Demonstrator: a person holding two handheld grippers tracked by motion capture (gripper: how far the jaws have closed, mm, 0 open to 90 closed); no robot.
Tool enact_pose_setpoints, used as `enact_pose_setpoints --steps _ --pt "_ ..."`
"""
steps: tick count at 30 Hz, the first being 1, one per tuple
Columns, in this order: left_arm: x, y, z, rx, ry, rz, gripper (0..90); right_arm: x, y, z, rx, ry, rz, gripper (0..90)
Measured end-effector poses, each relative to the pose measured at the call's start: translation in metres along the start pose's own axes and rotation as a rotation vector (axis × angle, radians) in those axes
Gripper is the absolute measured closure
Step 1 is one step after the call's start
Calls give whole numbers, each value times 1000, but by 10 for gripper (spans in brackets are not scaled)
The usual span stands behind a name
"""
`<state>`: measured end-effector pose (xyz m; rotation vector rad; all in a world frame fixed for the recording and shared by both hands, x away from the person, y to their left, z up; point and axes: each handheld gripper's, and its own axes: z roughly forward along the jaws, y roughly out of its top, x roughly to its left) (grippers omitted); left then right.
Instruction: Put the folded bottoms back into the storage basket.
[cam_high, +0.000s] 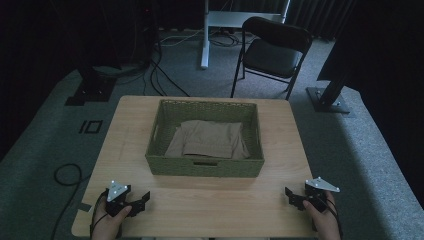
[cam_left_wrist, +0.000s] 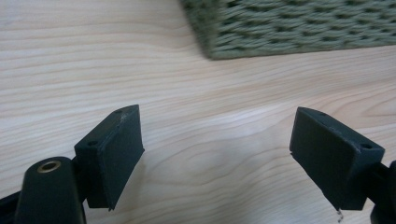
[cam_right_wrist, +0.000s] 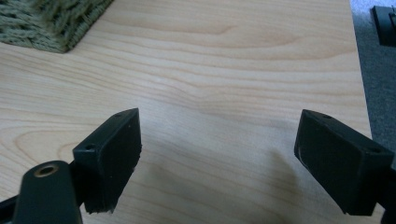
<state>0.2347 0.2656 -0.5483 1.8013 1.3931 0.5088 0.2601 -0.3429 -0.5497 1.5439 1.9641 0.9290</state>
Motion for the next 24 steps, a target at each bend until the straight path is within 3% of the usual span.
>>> enact_pose_setpoints --steps 2,6,9,14,18,24 --pt "3 -1 -2 -11 4 -18 177 0 -2 2 8 -6 2 144" --pt "7 -1 -2 32 35 -37 177 0 -2 5 30 -31 2 143" --pt "6 -1 0 66 93 -18 172 1 -2 5 37 -46 -2 131" --pt "-1 1 6 103 176 55 171 1 -2 6 37 -50 2 131" --pt "-2 4 9 100 216 22 160 2 -2 6 36 -52 4 130" --pt "-2 4 10 99 225 13 159 2 -2 6 36 -56 9 130"
